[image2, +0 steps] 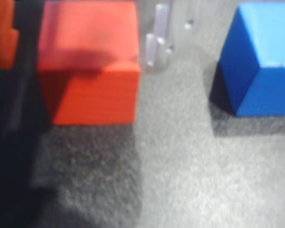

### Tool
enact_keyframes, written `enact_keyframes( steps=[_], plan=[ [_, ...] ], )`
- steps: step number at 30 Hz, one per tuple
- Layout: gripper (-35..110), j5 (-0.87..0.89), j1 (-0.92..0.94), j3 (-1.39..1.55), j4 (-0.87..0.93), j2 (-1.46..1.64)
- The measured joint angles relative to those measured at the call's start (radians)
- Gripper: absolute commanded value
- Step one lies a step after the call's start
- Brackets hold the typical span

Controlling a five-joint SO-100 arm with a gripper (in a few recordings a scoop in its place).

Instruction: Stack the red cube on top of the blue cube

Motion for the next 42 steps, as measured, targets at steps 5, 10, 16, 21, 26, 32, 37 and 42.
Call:
enact_keyframes(
  steps=[5,10,16,21,26,32,37,42],
  plan=[
    [20,0.000,0.000,0.057,-0.048,-0.006],
    [0,0.000,0.000,0.127,-0.101,-0.006],
    [0,0.000,0.000,0.135,-0.112,-0.006],
    [0,0.005,0.000,0.092,-0.023,-0.008],
    [0,0.015,0.000,-0.094,0.201,-0.008],
    [0,0.026,-0.026,-0.199,0.319,0.002],
    [0,0.057,-0.072,-0.199,0.324,0.014],
    [0,0.104,-0.127,-0.199,0.322,0.014]
  ],
)
